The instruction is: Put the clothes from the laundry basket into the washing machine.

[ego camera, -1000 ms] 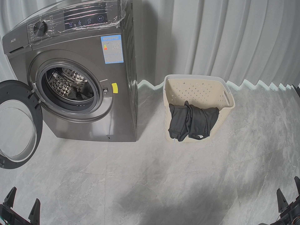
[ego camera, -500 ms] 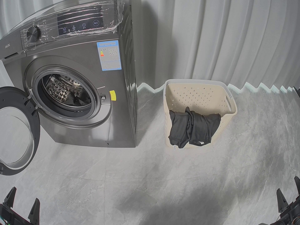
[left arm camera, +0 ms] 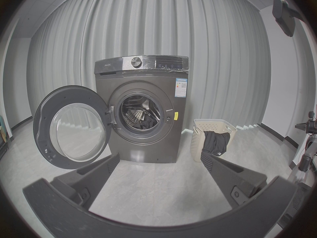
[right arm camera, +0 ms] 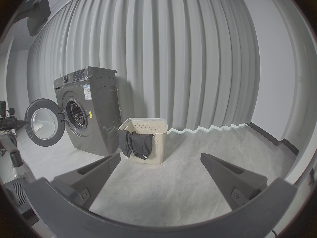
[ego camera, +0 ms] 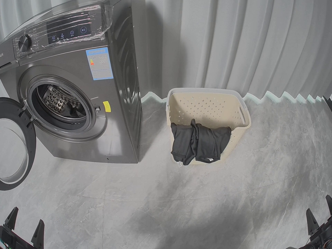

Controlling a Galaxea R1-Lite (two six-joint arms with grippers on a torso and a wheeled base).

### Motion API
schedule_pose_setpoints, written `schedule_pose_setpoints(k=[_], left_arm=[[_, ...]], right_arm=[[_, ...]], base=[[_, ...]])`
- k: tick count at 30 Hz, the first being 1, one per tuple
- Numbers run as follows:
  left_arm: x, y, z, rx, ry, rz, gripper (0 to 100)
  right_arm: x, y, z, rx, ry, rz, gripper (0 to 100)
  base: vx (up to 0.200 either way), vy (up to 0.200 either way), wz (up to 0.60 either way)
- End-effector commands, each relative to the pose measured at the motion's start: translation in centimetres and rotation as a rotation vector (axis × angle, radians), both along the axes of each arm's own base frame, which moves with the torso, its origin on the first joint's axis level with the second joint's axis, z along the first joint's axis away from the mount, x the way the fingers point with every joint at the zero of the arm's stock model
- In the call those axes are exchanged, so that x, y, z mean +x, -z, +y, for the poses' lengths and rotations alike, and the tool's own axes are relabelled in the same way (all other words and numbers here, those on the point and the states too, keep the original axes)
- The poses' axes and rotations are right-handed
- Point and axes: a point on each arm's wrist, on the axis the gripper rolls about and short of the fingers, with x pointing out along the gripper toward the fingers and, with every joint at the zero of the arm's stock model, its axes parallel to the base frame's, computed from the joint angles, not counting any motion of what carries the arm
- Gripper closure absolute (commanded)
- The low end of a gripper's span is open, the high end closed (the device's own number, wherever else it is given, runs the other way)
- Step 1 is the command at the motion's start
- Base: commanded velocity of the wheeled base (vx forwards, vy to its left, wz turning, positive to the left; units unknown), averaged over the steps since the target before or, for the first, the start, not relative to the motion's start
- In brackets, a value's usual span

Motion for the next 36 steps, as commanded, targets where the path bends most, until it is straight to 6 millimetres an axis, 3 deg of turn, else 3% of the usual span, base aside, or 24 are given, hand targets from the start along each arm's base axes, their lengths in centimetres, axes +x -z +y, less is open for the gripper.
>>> schedule_pose_setpoints(k=[1, 4, 25, 36], left_arm=[[0.0, 0.49, 0.0, 0.0, -0.001, 0.001, 0], [0.0, 0.49, 0.0, 0.0, 0.0, 0.001, 0], [0.0, 0.49, 0.0, -0.002, -0.001, 0.001, 0], [0.0, 0.47, 0.0, -0.002, -0.003, -0.001, 0]], right_arm=[[0.05, 0.47, 0.0, 0.0, 0.0, 0.007, 0], [0.05, 0.47, 0.0, 0.0, 0.0, 0.007, 0], [0.05, 0.47, 0.0, -0.002, 0.0, 0.007, 0], [0.06, 0.49, 0.0, 0.012, 0.001, 0.007, 0]], base=[[0.0, 0.0, 0.0], [0.0, 0.0, 0.0], [0.2, 0.0, 0.0], [0.0, 0.0, 0.0]])
